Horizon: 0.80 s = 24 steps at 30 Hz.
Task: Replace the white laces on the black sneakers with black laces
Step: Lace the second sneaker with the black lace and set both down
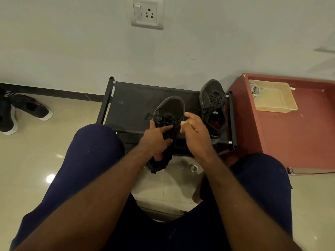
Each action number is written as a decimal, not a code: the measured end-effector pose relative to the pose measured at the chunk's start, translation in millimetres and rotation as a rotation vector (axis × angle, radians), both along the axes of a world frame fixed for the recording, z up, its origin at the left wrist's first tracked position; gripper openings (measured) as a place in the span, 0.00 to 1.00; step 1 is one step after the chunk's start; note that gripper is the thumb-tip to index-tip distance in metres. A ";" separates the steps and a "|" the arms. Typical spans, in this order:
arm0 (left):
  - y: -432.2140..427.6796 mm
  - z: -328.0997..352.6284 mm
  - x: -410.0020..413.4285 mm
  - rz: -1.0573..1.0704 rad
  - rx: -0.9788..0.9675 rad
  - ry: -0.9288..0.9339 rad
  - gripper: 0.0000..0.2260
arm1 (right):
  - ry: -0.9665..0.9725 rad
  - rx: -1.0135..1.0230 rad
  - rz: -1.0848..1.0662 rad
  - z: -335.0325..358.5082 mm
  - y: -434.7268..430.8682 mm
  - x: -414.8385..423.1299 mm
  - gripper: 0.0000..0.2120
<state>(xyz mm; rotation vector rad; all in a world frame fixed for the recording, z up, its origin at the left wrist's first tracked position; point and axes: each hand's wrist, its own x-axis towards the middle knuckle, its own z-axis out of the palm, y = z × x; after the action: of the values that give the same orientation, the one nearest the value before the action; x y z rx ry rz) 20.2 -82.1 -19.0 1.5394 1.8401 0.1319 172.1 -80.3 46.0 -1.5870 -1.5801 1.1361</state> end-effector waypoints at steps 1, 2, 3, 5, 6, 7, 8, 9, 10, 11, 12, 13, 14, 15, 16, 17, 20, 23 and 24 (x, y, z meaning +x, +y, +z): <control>0.2 -1.3 -0.6 0.005 0.001 -0.010 0.27 | 0.272 -0.075 -0.083 7.4 -1.4 -2.2 0.13; 0.3 -3.0 -1.2 0.011 0.004 -0.020 0.27 | 0.508 -0.138 -0.168 12.8 -0.7 -4.4 0.14; 0.4 -4.7 -1.6 0.014 0.008 -0.027 0.28 | 0.638 -0.183 -0.256 15.9 1.1 -4.6 0.15; 0.0 -7.7 -2.2 0.019 0.020 -0.030 0.28 | 0.603 -0.242 -0.392 12.6 7.8 -1.4 0.16; -0.1 -8.6 -2.1 0.020 0.023 -0.030 0.28 | 0.468 -0.270 -0.398 6.7 11.1 1.3 0.15; -0.3 -8.8 -2.0 0.018 0.024 -0.029 0.28 | 0.277 -0.284 -0.346 -2.4 13.5 3.9 0.12; 0.0 -9.0 -2.0 0.014 0.026 -0.026 0.28 | 0.068 -0.281 -0.256 -12.7 14.7 5.5 0.09; 0.1 -9.2 -2.4 0.010 0.028 -0.026 0.28 | -0.116 -0.271 -0.147 -23.3 15.3 6.9 0.09; 0.1 -9.7 -2.6 0.006 0.031 -0.029 0.28 | -0.259 -0.268 -0.019 -33.3 15.2 7.5 0.10; 0.1 -10.5 -2.8 0.003 0.035 -0.033 0.28 | -0.361 -0.263 0.107 -40.8 14.1 6.6 0.11; 0.1 -11.4 -3.1 0.001 0.040 -0.033 0.28 | -0.436 -0.260 0.200 -44.6 11.9 4.5 0.13; 0.0 -11.5 -3.3 0.001 0.043 -0.030 0.27 | -0.490 -0.234 0.245 -46.1 10.0 1.5 0.16; 0.3 -11.9 -3.5 0.004 0.042 -0.026 0.27 | -0.512 -0.195 0.242 -43.8 8.3 -1.3 0.18; 0.5 -11.7 -3.4 0.006 0.037 -0.021 0.26 | -0.487 -0.137 0.207 -40.5 7.3 -3.5 0.19; 0.8 -11.6 -3.5 0.004 0.034 -0.016 0.26 | -0.450 -0.075 0.156 -32.9 6.6 -5.7 0.19; 0.9 -11.1 -3.3 -0.001 0.039 -0.012 0.26 | -0.398 0.010 0.113 -25.3 6.8 -7.0 0.19; 0.9 -11.1 -4.1 -0.015 0.054 -0.008 0.26 | -0.096 0.111 0.050 -0.1 5.2 -10.3 0.16; 0.7 -8.7 -3.6 0.000 0.032 -0.011 0.26 | 0.510 -0.068 -0.039 18.4 -0.1 -8.3 0.12; 0.7 -8.0 -3.1 0.003 0.025 -0.009 0.26 | 0.641 -0.135 -0.103 21.9 -0.4 -6.9 0.13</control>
<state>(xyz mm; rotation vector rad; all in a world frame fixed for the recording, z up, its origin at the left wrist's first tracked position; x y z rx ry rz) 17.1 -81.4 -27.0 1.5505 1.8402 0.1633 165.2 -80.8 67.9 -1.1886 -1.0057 1.5232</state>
